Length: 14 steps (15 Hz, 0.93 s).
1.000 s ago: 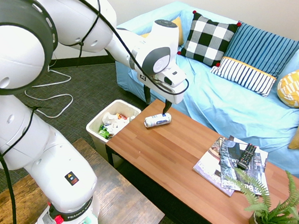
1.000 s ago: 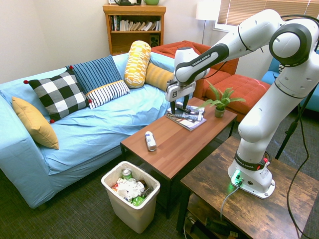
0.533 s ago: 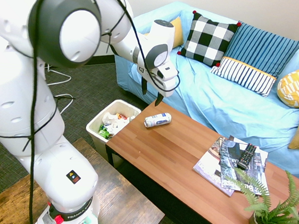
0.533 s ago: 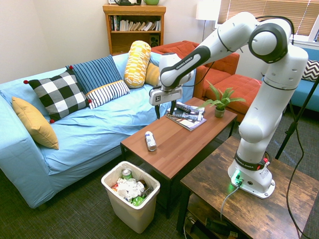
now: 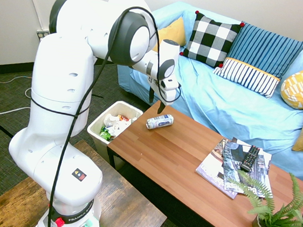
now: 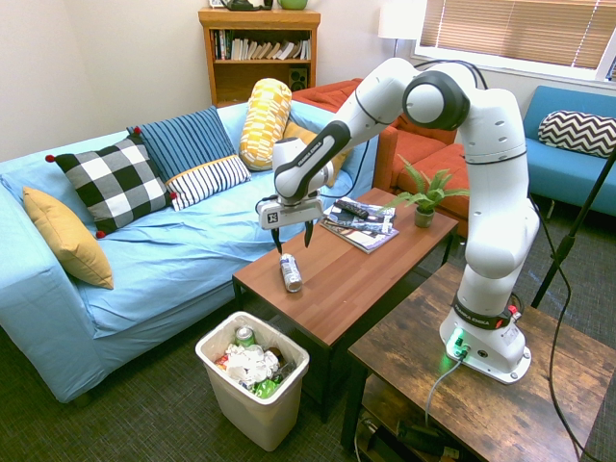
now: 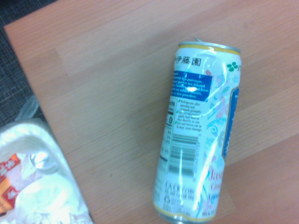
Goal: Throw the can in the trash bin
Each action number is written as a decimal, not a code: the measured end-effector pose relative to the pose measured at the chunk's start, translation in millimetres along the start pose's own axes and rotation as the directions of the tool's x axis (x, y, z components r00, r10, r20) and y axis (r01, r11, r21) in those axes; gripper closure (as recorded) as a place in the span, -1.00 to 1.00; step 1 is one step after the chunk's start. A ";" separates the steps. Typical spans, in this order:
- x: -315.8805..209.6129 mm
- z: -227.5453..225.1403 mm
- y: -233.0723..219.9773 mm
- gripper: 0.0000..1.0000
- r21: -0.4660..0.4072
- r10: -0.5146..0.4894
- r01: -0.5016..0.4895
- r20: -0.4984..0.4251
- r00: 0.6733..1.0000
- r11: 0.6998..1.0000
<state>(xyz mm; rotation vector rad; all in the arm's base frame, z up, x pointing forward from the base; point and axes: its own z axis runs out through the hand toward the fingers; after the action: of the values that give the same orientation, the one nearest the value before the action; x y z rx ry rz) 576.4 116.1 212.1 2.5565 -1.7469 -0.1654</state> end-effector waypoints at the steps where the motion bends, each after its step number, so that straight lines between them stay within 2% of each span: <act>1: 3.4 11.4 -4.4 -1.00 -0.012 0.013 -0.013 -0.004 1.000 1.000; 10: 31.2 84.2 -34.8 -1.00 -0.041 0.068 -0.068 -0.020 0.998 0.997; 11: 32.0 89.4 -37.0 1.00 -0.044 0.068 -0.069 -0.019 0.997 0.997; 14: 33.0 99.4 -42.1 1.00 -0.045 0.068 -0.069 -0.019 0.997 0.997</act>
<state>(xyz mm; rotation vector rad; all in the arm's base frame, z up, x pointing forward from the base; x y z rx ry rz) 616.3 103.4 107.2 2.4551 -1.8005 -0.1774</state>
